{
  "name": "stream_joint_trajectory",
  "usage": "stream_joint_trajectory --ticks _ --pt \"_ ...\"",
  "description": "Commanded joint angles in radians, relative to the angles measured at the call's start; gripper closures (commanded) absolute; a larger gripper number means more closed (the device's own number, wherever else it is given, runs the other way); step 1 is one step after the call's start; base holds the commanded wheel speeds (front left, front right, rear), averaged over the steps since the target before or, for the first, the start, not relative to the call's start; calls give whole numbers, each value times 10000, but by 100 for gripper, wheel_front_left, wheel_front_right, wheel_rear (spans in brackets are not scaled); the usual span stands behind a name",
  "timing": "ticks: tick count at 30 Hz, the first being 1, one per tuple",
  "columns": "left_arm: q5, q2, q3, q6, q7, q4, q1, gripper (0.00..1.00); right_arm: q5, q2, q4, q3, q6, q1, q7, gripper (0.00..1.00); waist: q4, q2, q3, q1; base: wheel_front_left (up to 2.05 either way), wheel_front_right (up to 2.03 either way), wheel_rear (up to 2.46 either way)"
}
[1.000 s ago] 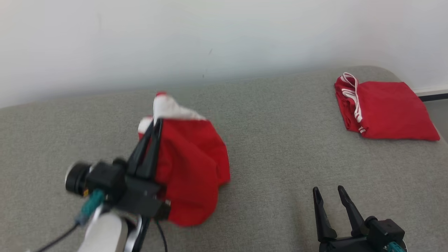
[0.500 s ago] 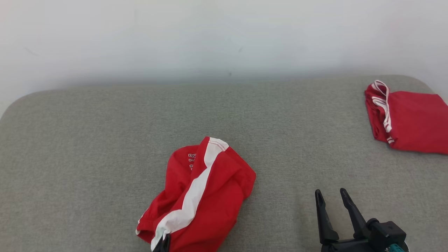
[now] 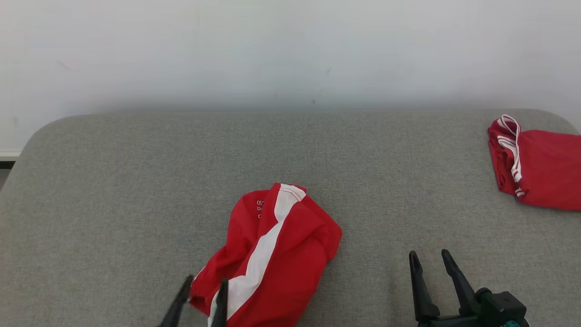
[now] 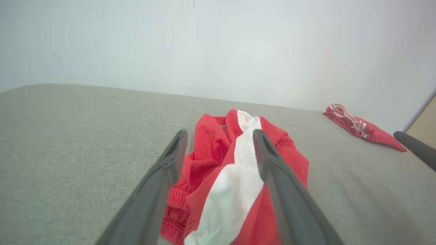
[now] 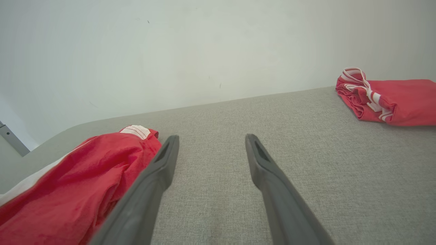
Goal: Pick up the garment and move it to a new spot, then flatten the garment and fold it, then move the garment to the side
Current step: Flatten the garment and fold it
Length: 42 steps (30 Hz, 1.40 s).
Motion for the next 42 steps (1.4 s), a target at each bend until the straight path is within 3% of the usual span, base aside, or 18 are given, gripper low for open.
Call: stream_joint_trajectory --ticks 1,6,11,18,28,42 --pt "159 -84 476 -47 -31 -636 144 0 -22 9 20 9 -27 93 1 0 5 0 -25 0 0 0 0" --pt "319 -196 1388 -66 -31 -945 341 0 3 10 70 42 -26 85 1 0 -40 0 -69 0 0 0 0" --pt "621 -284 2343 181 -29 -773 430 0 -82 12 140 114 -26 46 1 0 -29 0 -100 0 0 0 0" --pt "830 -314 2723 149 -29 -237 455 0 -371 12 933 589 -27 -523 1 0 89 0 -85 0 0 0 0" --pt "575 -319 2317 263 -30 158 91 0 -841 -172 4004 1524 -27 -3288 1 0 821 0 256 0 0 0 0" --pt "237 -319 1965 390 -31 308 -374 0 -300 -334 8925 1732 -27 -6019 1 0 1951 0 735 0 0 0 0"
